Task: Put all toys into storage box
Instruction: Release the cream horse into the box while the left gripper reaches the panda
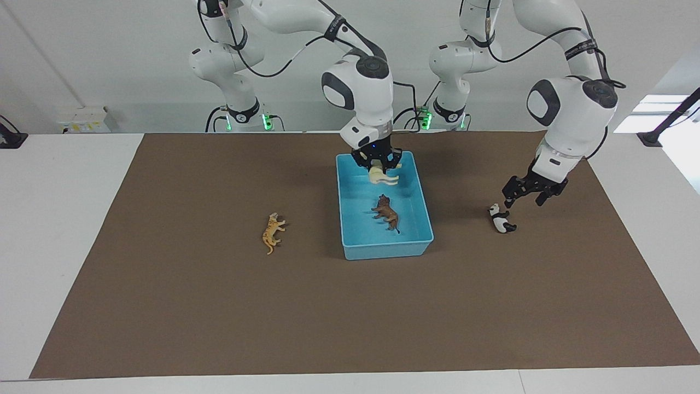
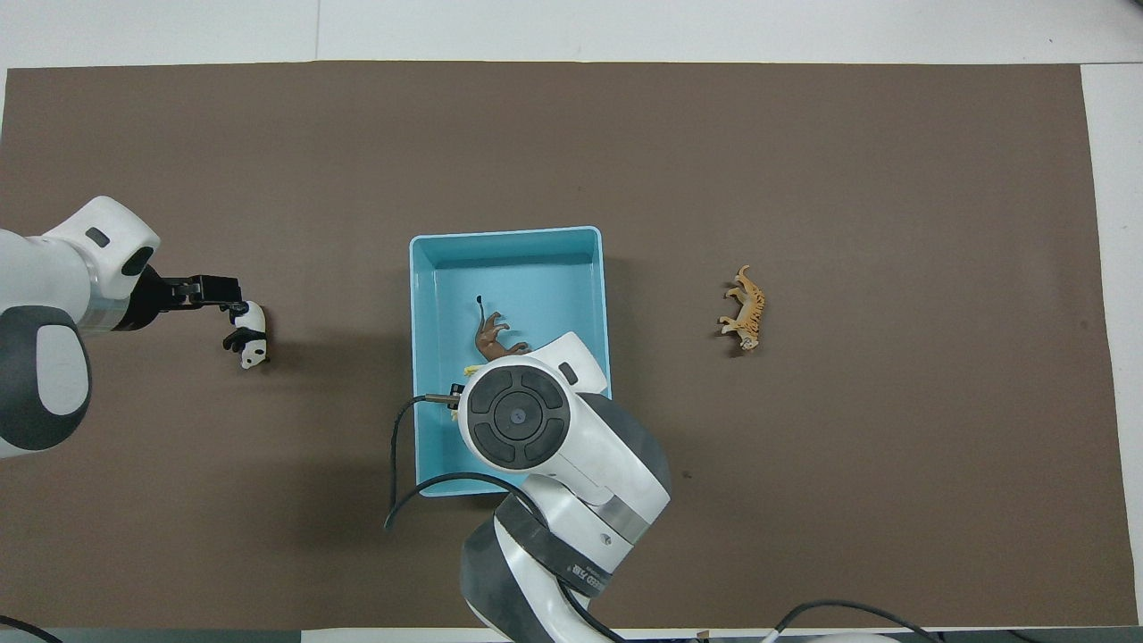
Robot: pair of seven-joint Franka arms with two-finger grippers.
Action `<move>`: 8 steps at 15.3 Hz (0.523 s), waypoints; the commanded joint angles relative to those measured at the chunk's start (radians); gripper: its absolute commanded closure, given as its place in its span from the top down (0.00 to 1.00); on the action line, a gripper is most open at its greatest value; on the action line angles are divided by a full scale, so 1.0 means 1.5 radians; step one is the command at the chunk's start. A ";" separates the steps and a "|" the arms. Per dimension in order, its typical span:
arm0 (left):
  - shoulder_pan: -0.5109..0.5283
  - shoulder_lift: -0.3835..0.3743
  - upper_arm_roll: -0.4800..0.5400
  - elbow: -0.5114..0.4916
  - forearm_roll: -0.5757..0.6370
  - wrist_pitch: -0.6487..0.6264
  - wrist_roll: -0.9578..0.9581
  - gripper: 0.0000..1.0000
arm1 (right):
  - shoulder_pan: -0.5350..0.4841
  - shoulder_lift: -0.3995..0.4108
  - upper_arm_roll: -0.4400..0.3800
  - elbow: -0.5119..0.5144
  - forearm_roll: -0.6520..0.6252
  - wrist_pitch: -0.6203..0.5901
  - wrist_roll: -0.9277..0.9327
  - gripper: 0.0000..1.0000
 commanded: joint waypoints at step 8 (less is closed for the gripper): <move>0.021 0.020 -0.006 -0.156 0.008 0.163 0.034 1.00 | -0.149 -0.021 -0.007 0.193 0.007 -0.267 0.019 1.00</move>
